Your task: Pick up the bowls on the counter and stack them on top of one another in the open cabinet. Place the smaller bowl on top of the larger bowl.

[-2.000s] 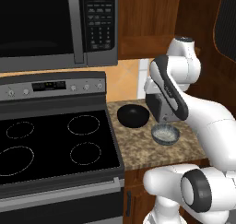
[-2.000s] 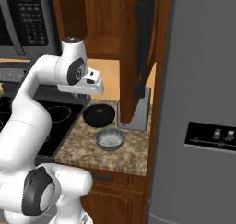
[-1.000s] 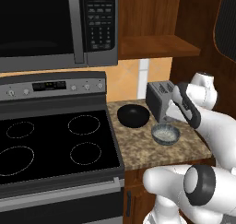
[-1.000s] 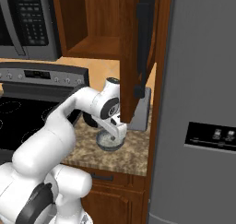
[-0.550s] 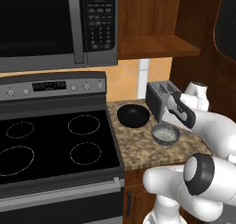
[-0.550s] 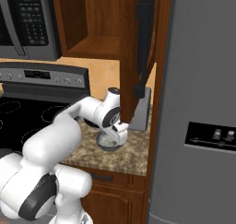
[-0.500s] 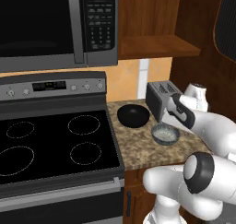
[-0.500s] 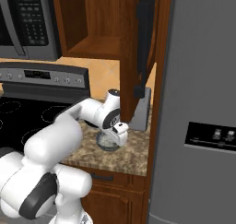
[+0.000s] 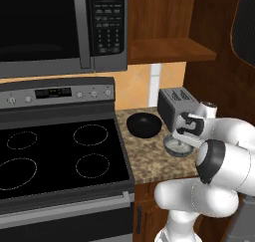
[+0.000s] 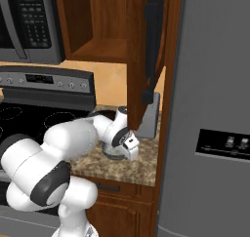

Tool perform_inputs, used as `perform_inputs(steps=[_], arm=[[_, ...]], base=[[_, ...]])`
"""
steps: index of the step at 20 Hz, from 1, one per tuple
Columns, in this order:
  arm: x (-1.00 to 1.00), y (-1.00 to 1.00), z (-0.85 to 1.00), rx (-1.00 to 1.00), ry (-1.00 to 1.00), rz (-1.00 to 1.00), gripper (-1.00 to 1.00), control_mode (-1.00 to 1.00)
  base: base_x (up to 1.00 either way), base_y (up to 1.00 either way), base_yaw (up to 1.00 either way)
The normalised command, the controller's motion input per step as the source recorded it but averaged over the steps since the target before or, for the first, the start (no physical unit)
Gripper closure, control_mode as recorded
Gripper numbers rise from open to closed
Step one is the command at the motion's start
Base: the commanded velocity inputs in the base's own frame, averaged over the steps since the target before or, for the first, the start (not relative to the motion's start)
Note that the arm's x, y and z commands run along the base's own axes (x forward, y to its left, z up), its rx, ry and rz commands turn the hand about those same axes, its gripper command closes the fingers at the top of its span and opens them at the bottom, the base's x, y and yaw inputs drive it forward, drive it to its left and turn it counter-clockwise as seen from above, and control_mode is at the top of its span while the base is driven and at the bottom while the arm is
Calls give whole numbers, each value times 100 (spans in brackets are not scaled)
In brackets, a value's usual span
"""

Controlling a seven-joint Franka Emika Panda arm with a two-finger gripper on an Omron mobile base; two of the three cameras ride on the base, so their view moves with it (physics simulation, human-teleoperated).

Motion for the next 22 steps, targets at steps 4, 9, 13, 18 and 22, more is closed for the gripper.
perform_inputs(steps=[4, 9, 13, 18, 22], arm=[[28, 0, -29, -3, 0, 0, -100, -100], [3, 0, -50, -6, 0, 0, -100, -100], [0, 0, -26, -4, -2, 0, 100, -100], [0, 0, 0, 0, 0, 0, 100, -100], [-1, 1, 20, 0, -11, 0, 100, -100]], base=[[0, 0, 0], [0, 0, 0], [0, 0, 0], [0, 0, 0], [0, 0, 0]])
